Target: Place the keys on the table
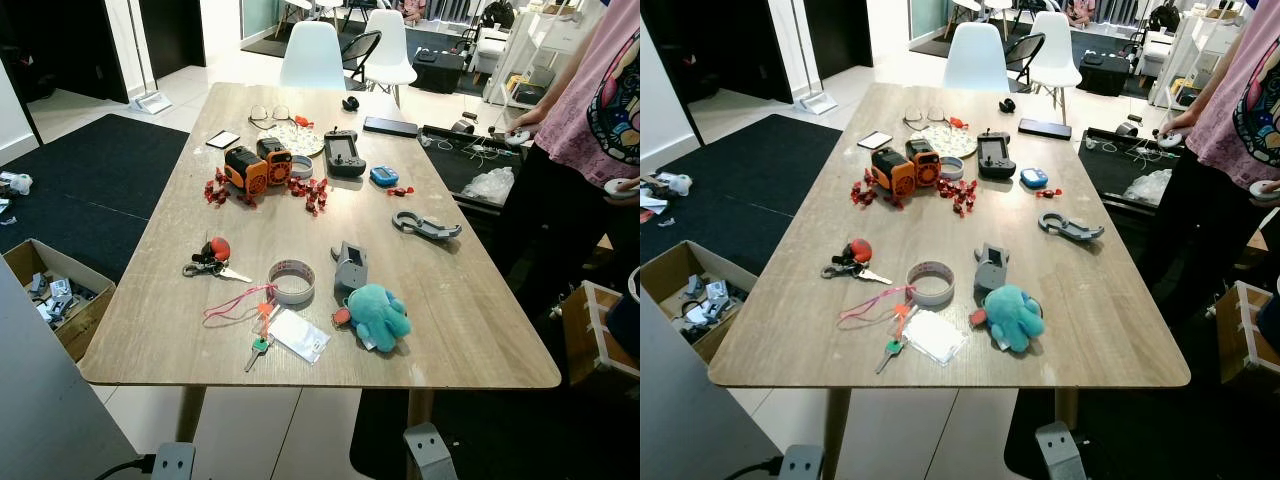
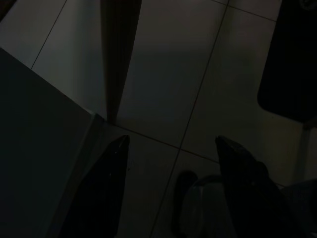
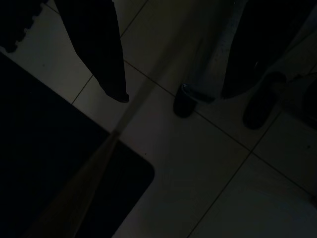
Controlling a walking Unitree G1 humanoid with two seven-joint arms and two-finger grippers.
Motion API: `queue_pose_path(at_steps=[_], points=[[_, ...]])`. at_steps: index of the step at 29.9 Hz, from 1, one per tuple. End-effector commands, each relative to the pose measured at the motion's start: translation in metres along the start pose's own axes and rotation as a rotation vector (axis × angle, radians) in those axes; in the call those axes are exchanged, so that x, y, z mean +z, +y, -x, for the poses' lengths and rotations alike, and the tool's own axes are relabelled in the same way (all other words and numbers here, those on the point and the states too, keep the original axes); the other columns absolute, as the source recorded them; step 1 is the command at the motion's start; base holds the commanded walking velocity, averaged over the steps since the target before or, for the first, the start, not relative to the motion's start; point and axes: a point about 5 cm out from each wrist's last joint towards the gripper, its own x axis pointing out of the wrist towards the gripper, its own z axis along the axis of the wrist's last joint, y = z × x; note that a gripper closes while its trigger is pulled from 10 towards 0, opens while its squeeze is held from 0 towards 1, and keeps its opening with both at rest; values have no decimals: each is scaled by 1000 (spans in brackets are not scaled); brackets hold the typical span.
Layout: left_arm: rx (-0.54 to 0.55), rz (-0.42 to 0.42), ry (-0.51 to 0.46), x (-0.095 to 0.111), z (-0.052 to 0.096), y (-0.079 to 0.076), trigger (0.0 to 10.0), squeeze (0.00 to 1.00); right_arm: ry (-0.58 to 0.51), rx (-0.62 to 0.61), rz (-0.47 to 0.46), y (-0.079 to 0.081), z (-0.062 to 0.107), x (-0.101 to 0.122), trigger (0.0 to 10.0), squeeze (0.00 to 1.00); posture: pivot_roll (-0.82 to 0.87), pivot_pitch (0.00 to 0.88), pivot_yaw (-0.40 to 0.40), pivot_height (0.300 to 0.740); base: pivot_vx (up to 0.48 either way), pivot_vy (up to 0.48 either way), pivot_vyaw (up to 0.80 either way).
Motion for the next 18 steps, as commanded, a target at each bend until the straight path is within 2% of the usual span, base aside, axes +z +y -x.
queue_pose_path(at_steps=[1, 11, 18], points=[[-14, -5, 24, -4, 1, -4, 10000, 0, 17, -2, -2, -1, 1, -4, 10000, 0, 73, 74, -92, 740, 0, 0, 0], [-9, 1, 30, -6, 1, -4, 10000, 0, 21, -4, -1, -1, 1, -5, 10000, 0, 73, 74, -92, 740, 0, 0, 0], [34, 48, 24, -5, 1, -1, 10000, 0, 25, 11, 25, 0, 1, -5, 10000, 0, 73, 77, -95, 740, 0, 0, 0]])
